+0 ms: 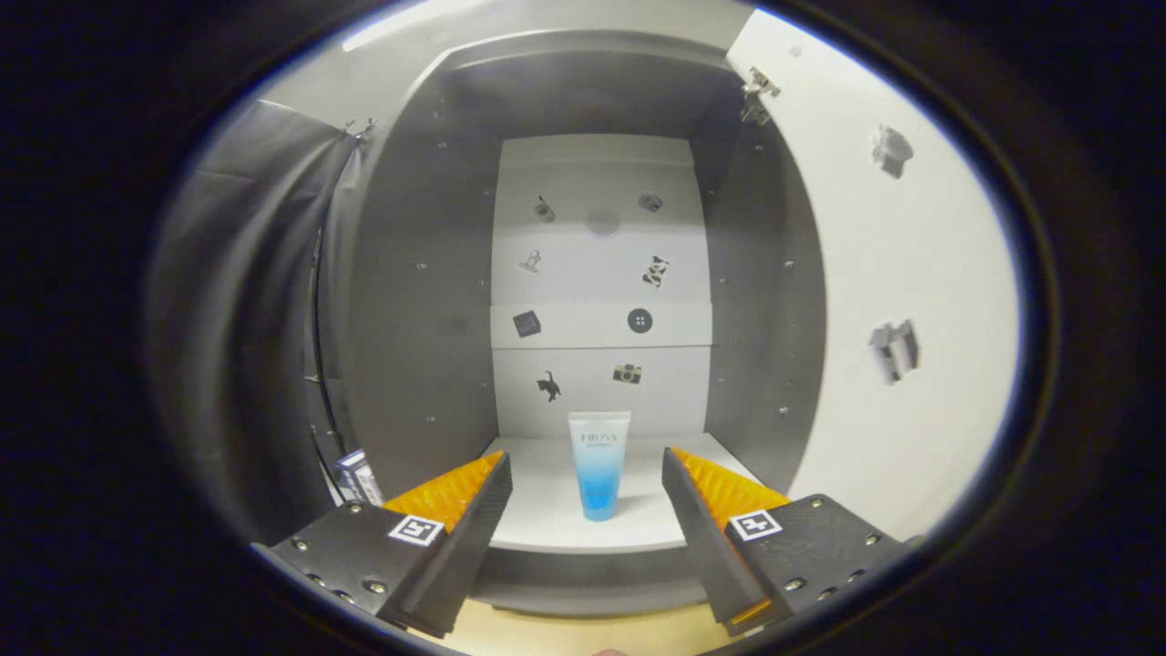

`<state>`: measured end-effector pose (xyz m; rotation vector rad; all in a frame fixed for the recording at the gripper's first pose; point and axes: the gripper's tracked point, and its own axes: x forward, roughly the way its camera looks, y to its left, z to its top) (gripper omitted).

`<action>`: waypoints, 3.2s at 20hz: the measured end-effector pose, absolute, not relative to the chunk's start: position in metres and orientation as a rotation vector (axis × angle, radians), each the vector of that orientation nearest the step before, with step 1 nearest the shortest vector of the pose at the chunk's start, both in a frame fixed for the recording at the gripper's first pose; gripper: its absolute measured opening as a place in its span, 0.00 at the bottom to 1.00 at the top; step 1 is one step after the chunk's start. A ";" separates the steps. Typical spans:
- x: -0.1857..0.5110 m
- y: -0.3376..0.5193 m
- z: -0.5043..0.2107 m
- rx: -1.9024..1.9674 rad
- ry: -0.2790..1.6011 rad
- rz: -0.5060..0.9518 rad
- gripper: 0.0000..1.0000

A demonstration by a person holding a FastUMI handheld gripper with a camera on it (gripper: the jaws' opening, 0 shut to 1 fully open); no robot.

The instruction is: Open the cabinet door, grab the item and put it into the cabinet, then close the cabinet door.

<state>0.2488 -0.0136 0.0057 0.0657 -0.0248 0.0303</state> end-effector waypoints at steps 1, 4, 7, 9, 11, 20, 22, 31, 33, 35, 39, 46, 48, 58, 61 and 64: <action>0.230 -0.015 0.009 0.070 -0.027 0.028 0.98; 0.169 -0.025 0.014 0.066 -0.041 0.007 0.98; 0.103 -0.039 0.014 0.050 -0.040 -0.022 0.98; 0.061 -0.052 0.011 0.035 -0.029 -0.047 0.98; 0.020 -0.066 0.013 0.026 -0.021 -0.066 0.98; -0.089 -0.178 0.017 0.122 -0.033 -0.228 0.98; -0.099 -0.215 0.011 0.119 -0.029 -0.261 0.98; -0.065 -0.315 -0.003 0.181 0.003 -0.216 1.00; -0.050 -0.317 -0.004 0.185 0.005 -0.177 1.00; -0.038 -0.316 -0.005 0.176 0.008 -0.161 1.00; -0.031 -0.309 -0.004 0.176 0.022 -0.117 0.98; -0.021 -0.240 0.000 0.202 0.036 0.042 0.98; -0.013 -0.208 0.002 0.188 0.039 0.089 0.98; 0.036 -0.082 0.013 0.122 0.023 0.194 1.00; 0.066 -0.044 0.015 0.114 0.013 0.213 1.00; 0.100 -0.006 0.019 0.089 -0.003 0.209 1.00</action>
